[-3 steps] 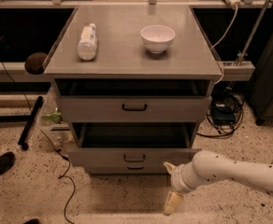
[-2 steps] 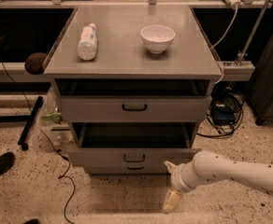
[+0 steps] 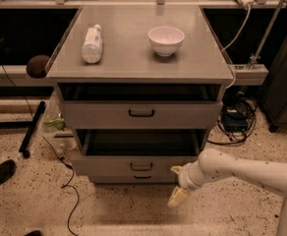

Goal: Close middle drawer

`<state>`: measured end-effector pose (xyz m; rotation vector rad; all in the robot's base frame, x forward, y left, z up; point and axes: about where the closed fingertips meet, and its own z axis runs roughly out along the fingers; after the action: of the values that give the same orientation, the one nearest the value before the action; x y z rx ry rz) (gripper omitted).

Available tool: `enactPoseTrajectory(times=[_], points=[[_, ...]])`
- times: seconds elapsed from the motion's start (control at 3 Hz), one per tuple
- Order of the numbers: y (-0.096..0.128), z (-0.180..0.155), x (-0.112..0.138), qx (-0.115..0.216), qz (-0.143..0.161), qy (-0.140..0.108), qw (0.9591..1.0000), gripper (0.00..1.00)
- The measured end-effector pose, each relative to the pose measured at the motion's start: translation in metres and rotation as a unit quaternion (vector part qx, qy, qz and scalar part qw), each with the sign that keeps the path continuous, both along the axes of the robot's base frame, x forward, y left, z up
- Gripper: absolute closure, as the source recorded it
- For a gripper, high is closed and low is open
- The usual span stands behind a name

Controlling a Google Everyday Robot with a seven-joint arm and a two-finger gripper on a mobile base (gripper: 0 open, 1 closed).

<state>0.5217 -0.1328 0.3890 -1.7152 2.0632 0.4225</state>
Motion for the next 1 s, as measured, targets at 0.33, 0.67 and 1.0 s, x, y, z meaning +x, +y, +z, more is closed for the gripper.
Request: enactPoseTrajectory(times=[0.33, 0.67, 1.0], points=[[-0.016, -0.012, 0.033, -0.009, -0.021, -0.003, 0.9997, 0.42], [-0.038, -0.014, 0.059, -0.026, -0.053, -0.016, 0.9982, 0.66], [-0.052, -0.013, 0.074, -0.035, -0.081, -0.033, 0.9956, 0.62]])
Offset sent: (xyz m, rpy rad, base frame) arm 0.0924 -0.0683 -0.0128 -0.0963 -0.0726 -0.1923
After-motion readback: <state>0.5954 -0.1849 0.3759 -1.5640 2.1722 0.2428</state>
